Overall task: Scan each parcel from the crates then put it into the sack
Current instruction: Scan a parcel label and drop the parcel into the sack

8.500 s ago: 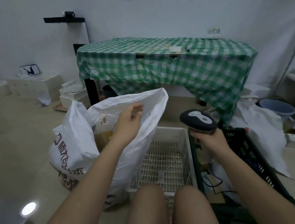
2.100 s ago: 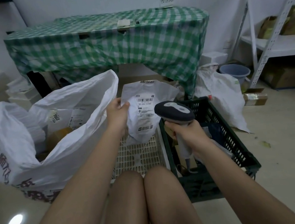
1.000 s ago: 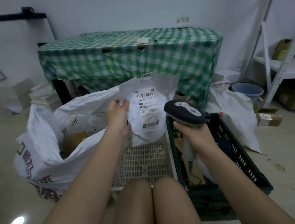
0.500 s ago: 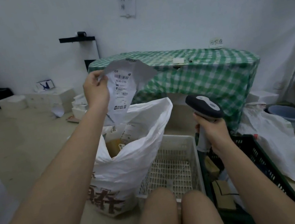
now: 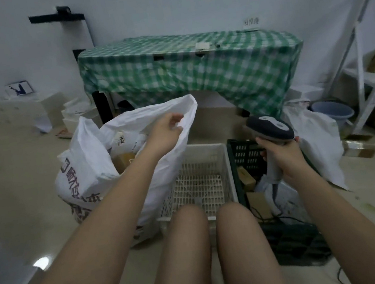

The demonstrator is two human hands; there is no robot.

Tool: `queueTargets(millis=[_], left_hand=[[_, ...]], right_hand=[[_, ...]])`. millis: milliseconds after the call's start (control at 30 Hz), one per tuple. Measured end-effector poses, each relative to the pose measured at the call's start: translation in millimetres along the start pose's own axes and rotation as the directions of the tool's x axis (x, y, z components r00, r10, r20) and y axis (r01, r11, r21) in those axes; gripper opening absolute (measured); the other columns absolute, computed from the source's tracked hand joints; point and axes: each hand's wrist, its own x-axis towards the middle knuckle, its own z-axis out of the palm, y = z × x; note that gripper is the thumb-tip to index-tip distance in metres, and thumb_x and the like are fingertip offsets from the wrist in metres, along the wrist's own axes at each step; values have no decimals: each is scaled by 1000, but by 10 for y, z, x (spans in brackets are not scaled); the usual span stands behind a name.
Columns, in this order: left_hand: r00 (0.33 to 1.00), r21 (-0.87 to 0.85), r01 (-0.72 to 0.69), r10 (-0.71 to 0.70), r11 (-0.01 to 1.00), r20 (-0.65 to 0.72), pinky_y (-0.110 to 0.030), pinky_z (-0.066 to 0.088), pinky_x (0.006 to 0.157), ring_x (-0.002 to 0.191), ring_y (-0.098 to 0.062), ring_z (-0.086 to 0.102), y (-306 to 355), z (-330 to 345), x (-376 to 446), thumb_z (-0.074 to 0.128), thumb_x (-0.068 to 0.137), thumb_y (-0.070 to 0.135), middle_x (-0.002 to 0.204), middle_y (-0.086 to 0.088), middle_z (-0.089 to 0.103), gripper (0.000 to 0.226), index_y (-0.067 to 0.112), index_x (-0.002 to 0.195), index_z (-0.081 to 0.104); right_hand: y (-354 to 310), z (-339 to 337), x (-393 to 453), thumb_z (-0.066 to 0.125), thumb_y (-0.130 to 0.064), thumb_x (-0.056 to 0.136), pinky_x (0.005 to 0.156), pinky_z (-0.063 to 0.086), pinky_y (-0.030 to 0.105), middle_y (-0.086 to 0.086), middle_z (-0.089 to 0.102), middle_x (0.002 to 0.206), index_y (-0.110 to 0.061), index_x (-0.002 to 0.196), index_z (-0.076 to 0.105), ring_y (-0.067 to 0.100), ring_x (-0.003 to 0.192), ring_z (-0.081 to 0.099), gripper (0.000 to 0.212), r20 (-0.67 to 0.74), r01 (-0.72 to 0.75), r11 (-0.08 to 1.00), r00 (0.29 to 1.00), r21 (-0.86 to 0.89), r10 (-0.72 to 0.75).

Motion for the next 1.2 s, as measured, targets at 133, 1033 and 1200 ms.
queueTargets(millis=[133,1033,1200], left_hand=[[992,-43,-20,25,999,123,-24,43,97,112,-14,56,78,561,-77,56,93,4,121,0,58,29,12,121,58],[570,508,-103,-368,855,735,-25,39,82,110,-24,48,-2394,4872,2249,51,95,11,130,-12,46,48,11,140,36],[463,616,-457,-420,642,780,-33,38,95,132,-32,36,-2838,5379,2430,52,93,8,148,-17,32,59,12,147,30]], right_hand=[[176,-368,27,71,-15,86,64,53,29,3,64,84,-6,122,57,14,70,59,40,-79,-20,1000,997,-14,19],[3051,-767,3441,70,-19,87,72,46,30,16,64,106,0,117,59,25,93,59,37,-353,-479,878,822,-6,446],[3513,-862,3706,70,-19,87,74,46,32,10,62,97,-2,123,58,25,92,58,41,-346,-507,862,810,-6,474]])
